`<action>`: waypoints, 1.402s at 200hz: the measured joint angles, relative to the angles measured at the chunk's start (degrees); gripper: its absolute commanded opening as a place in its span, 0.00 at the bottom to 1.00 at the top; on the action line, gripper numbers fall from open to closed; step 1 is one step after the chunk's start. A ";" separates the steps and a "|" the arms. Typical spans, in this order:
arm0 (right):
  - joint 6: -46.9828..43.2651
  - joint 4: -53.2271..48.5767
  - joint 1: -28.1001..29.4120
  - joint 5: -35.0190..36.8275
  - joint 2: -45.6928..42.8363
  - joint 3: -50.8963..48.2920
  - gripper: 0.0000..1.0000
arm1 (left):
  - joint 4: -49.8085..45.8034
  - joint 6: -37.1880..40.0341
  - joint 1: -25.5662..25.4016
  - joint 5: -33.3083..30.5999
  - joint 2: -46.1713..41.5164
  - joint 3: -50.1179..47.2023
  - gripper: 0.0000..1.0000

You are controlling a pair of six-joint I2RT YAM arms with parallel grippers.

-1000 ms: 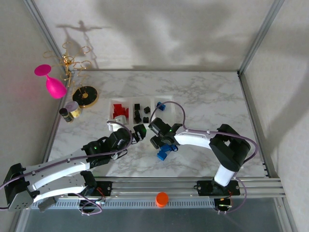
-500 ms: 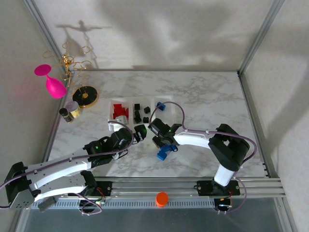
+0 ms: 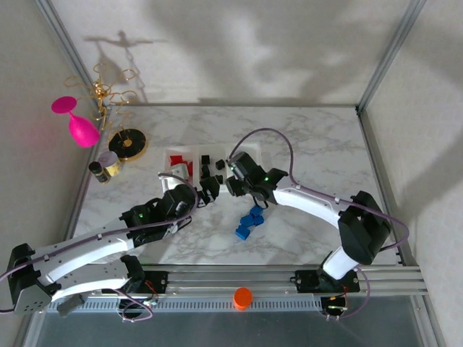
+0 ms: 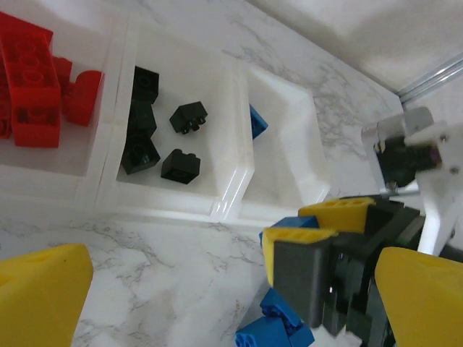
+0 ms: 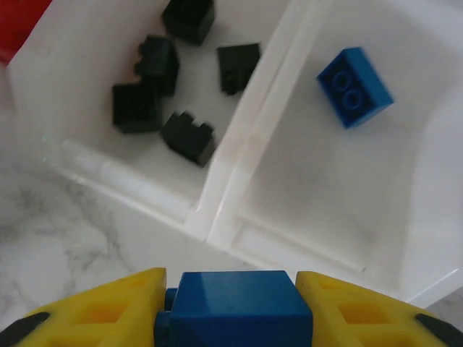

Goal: Sort the legos into containers by color
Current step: Pick up the lego from the center of the table, then place the lego in the container, then pick up the lego from the center of the table.

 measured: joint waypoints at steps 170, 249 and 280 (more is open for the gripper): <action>2.23 3.19 -8.66 5.35 18.91 14.67 0.59 | 0.07 3.32 6.67 0.52 1.81 1.79 1.00; 2.08 4.04 -8.70 3.82 4.33 7.76 0.63 | 0.22 3.30 6.64 2.84 -0.55 1.22 1.00; 3.39 3.96 -8.70 2.27 -1.73 2.08 0.67 | 0.70 2.99 6.25 4.48 -0.94 -0.94 1.00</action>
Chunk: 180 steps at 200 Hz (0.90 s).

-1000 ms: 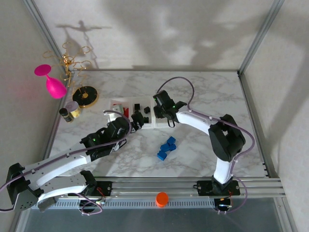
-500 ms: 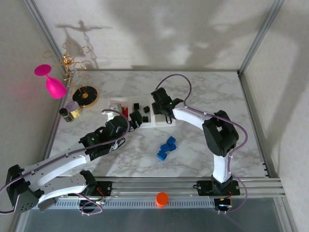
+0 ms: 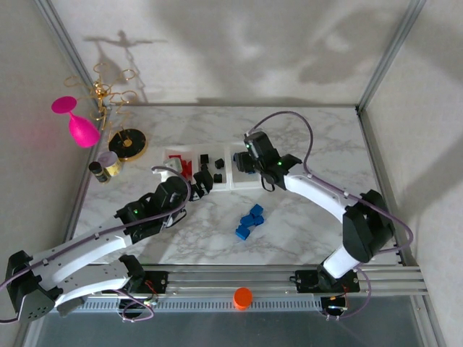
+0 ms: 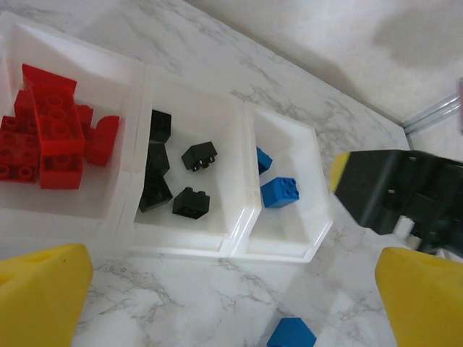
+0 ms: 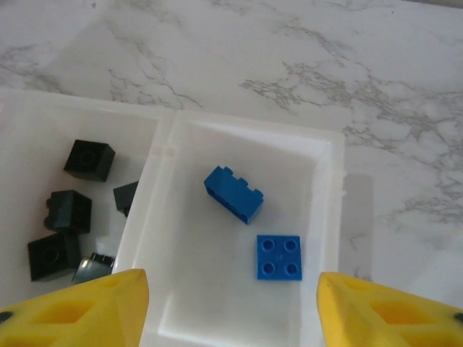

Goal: Sort the legos into containers by color
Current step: Pick up the lego from the center of the table.

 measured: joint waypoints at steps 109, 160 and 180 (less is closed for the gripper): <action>4.52 -3.15 3.61 -4.48 -8.39 -17.77 0.79 | 2.60 -2.93 -6.95 1.36 0.17 -5.81 1.00; 5.62 -2.56 6.01 -5.64 -6.47 -21.20 0.79 | 2.84 -4.39 -7.58 1.29 0.24 -7.26 1.00; 6.49 -2.36 6.34 -5.81 -4.20 -21.40 0.79 | 2.86 -4.48 -7.63 1.16 0.85 -7.26 1.00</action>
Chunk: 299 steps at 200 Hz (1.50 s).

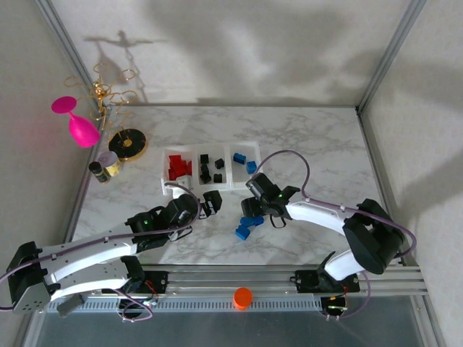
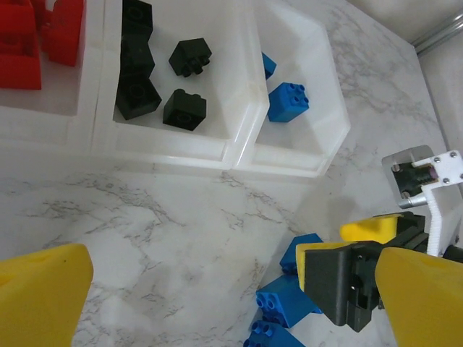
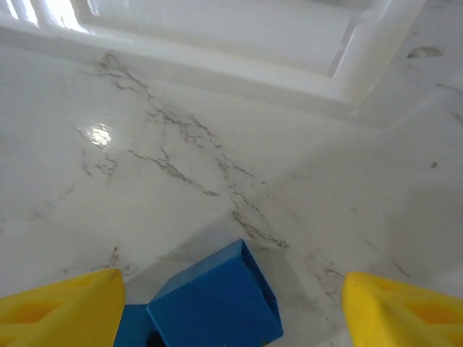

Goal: Sort the legos into containers by color
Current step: Pick up the lego from the center of the table.

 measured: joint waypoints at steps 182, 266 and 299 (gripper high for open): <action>6.10 0.37 -0.17 3.32 1.66 -2.14 0.52 | 0.13 0.04 -0.33 -0.02 2.29 0.46 1.00; 5.53 -0.68 -0.17 4.00 -0.02 -1.18 0.49 | -0.13 0.24 -0.35 -0.96 1.03 0.50 1.00; 4.35 -1.70 -0.24 4.87 -1.62 3.04 0.49 | -0.90 1.38 -0.35 -2.43 0.94 2.21 1.00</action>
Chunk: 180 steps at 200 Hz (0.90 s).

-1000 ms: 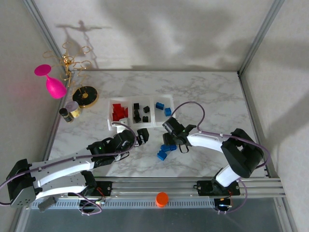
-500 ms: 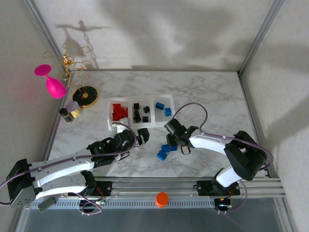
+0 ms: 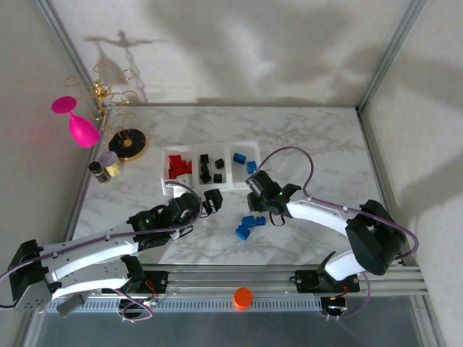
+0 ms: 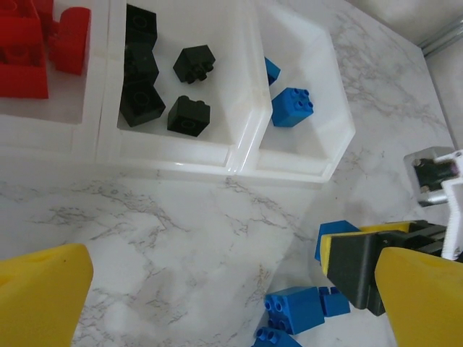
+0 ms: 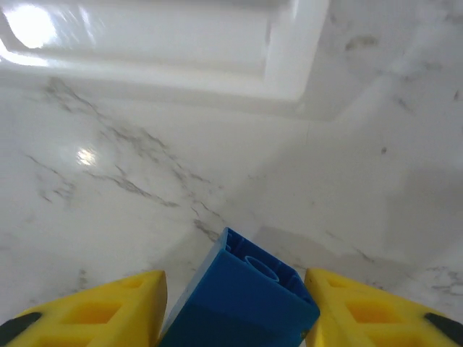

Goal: Sort the legos into containers by color
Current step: Pick up the lego from the center of the table, then place the lego in the container.

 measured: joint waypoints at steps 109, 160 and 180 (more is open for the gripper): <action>-8.09 5.05 -5.55 1.38 15.04 19.63 0.51 | -0.50 4.48 5.84 -1.88 0.33 5.35 1.00; -10.49 6.16 -6.99 0.48 22.60 24.68 0.58 | -0.96 4.92 7.67 -1.81 0.31 5.35 1.00; -11.02 6.19 -6.99 -0.22 23.34 25.83 0.61 | -1.33 4.96 7.74 -1.77 0.26 5.38 1.00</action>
